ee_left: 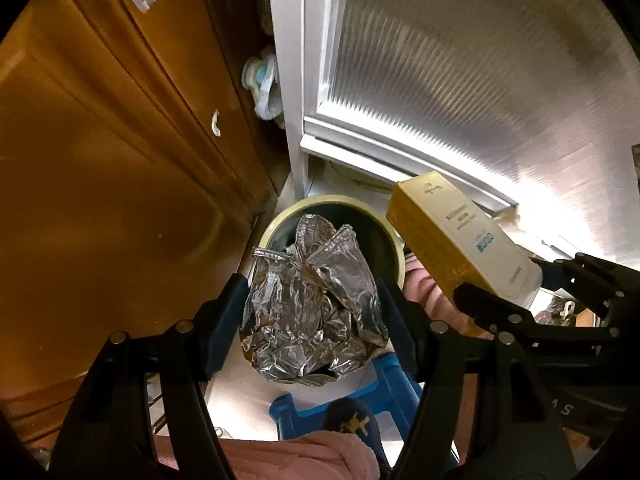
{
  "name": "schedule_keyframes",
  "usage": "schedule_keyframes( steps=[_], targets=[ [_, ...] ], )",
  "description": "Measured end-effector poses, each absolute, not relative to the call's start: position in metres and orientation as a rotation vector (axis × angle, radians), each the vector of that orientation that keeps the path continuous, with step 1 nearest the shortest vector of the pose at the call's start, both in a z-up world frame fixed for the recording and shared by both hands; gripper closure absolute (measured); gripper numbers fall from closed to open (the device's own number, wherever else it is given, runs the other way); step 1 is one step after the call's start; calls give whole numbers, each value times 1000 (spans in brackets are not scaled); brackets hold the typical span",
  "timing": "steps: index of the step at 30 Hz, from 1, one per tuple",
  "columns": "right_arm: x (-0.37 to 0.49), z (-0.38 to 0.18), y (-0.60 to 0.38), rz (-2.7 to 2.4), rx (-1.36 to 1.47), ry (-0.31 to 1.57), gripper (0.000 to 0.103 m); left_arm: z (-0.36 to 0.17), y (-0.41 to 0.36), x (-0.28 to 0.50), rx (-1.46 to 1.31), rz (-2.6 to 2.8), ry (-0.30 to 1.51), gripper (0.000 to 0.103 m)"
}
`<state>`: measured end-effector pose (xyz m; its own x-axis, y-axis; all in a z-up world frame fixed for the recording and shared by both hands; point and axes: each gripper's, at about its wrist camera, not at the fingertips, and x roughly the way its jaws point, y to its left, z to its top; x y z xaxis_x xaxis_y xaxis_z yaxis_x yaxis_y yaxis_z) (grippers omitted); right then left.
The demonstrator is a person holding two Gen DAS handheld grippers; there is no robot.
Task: Collect trash
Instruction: 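Carry the foil and toothpaste box down over the bin with both grippers, then open the left gripper over the bin while the right gripper drops the box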
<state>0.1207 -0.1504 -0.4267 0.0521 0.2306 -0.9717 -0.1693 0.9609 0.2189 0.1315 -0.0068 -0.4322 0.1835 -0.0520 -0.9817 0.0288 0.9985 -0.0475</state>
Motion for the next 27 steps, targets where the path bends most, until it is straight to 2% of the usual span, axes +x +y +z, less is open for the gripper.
schedule_keyframes(
  steps=[11,14,16,20,27],
  targets=[
    [150,-447,-149,329,90,1513,44,-467,-2,147,-25,-52,1449,39],
    [157,-447,-152,358,138,1511,44,-465,-1,148,-17,-54,1443,37],
    [159,-445,-155,365,156,1503,44,-463,0,148,-3,-46,1437,31],
    [165,-436,-158,360,167,1490,38,-459,5,150,-11,-37,1438,25],
    [164,-415,-160,366,163,1473,35,-440,3,144,16,-36,1409,24]
  ],
)
